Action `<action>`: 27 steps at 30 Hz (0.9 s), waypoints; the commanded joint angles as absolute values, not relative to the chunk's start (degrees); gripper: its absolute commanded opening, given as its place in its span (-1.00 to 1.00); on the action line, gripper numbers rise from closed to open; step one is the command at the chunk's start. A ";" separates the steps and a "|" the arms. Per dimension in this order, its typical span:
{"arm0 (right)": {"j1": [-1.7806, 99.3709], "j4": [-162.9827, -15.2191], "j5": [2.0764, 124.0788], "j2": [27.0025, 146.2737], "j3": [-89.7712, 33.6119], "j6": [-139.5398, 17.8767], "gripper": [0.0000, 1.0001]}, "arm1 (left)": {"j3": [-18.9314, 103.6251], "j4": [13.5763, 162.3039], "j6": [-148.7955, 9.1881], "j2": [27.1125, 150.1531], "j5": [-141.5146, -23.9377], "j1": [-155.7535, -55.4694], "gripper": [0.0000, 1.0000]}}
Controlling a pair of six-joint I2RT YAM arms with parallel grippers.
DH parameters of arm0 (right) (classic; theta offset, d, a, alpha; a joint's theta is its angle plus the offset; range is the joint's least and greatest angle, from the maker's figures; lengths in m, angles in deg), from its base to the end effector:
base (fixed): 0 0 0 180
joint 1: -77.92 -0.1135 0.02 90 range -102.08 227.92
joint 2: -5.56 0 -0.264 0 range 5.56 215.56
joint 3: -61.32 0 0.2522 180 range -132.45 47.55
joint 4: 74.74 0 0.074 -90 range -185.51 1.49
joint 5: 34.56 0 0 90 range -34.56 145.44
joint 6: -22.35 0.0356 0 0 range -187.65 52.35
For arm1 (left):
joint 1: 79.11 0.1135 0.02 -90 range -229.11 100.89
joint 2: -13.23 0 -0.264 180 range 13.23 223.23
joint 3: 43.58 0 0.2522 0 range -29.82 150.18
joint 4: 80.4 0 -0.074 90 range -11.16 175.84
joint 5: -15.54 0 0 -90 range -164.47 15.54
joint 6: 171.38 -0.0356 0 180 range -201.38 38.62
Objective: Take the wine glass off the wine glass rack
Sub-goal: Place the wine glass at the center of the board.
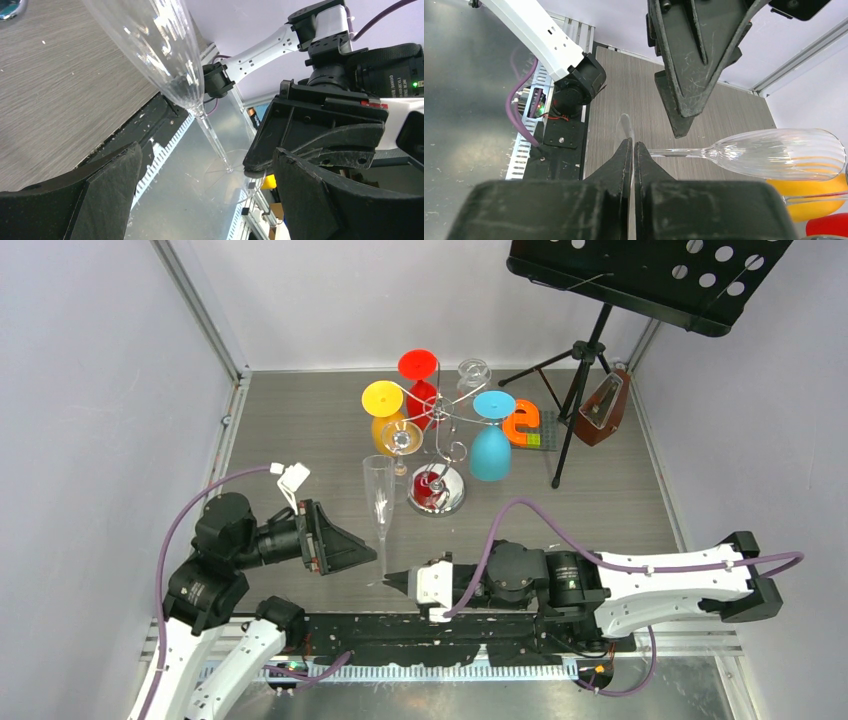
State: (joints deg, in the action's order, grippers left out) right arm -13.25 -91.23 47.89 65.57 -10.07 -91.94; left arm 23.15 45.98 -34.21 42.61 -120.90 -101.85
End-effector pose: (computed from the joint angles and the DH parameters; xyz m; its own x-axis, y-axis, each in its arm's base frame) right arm -0.0003 0.2442 0.3822 0.4105 -0.1267 -0.9030 -0.9051 0.0642 -0.4204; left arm 0.0684 -0.0567 0.3684 -0.8415 -0.1953 -0.5037 0.4277 0.3287 -0.8420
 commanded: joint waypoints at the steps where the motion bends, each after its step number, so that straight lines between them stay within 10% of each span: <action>1: -14.47 -85.31 45.82 67.01 -13.48 -94.72 -0.88 | 22.43 49.55 -32.92 41.32 -122.62 -101.58 0.99; 17: -17.32 -81.94 43.41 71.76 -16.42 -98.58 -0.89 | 19.86 50.19 -31.20 38.31 -122.94 -101.53 0.61; 27: -18.98 -80.54 40.54 73.64 -16.50 -99.38 -0.89 | 17.32 55.02 -28.72 36.97 -124.81 -101.53 -0.33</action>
